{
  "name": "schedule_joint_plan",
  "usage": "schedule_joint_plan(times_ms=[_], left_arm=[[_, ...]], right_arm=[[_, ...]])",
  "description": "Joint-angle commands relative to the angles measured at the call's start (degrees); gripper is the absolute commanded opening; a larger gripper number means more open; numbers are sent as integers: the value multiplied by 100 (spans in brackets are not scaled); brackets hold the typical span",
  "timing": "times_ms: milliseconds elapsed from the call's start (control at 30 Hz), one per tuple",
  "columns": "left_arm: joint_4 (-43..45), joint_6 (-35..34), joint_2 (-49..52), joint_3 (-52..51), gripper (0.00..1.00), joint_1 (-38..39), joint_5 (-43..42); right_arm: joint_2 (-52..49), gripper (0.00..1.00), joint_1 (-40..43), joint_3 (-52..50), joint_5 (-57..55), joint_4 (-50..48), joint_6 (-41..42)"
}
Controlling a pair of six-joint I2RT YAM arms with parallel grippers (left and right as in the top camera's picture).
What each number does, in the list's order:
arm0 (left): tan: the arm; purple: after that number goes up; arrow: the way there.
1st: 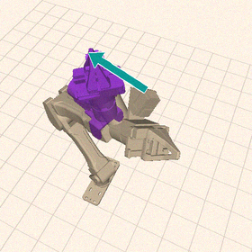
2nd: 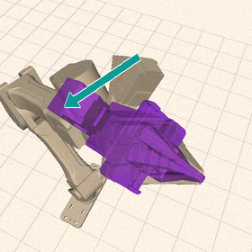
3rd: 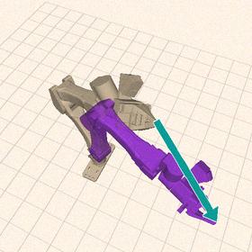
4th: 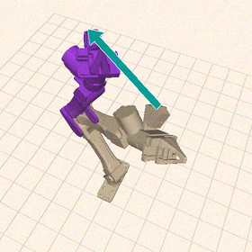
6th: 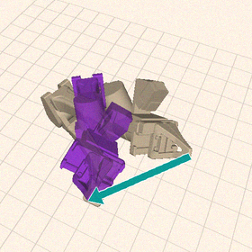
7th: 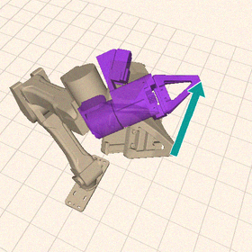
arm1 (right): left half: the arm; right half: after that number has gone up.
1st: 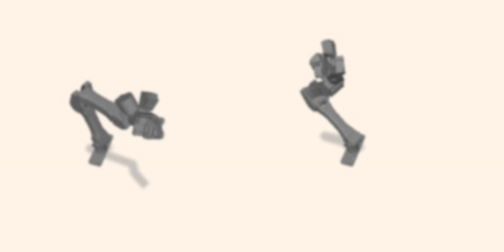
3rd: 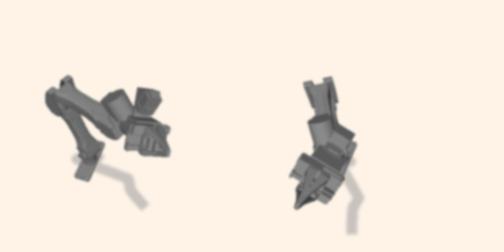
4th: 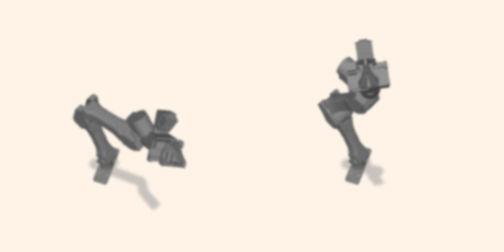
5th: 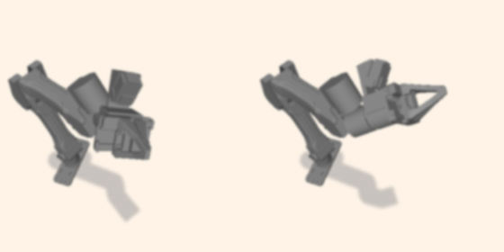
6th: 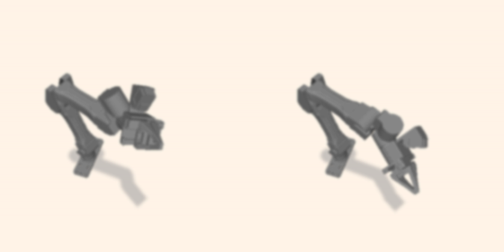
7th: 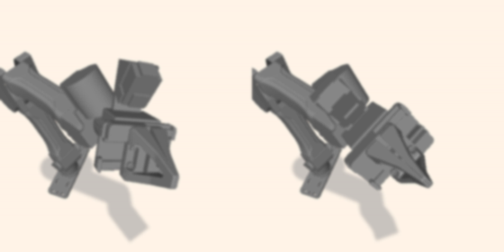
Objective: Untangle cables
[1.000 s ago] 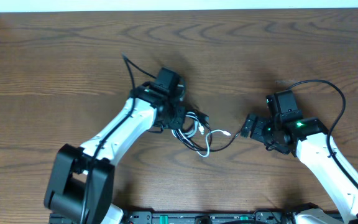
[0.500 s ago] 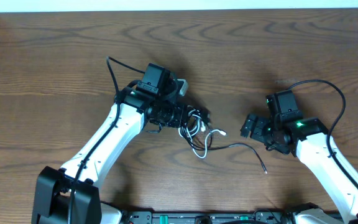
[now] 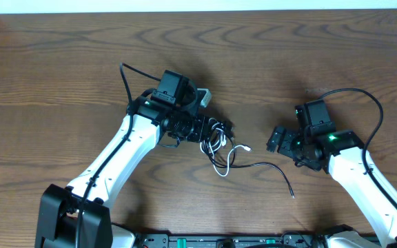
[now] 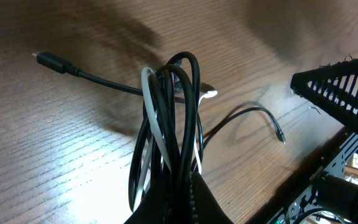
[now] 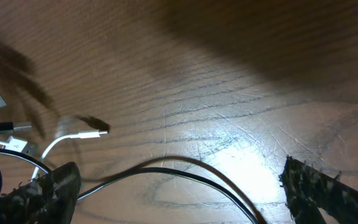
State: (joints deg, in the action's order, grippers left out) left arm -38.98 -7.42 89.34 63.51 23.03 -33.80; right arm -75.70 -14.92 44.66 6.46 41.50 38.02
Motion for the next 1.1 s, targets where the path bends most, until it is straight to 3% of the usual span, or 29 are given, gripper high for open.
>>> schedule_joint_plan(times_ms=[0, 1067], left_arm=[[-22, 125, -61, 48, 7, 2, -109], [-85, 142, -61, 48, 7, 2, 37]], right_arm=[[-17, 99, -9, -17, 13, 7, 70], [-17, 99, -9, -17, 11, 7, 70]])
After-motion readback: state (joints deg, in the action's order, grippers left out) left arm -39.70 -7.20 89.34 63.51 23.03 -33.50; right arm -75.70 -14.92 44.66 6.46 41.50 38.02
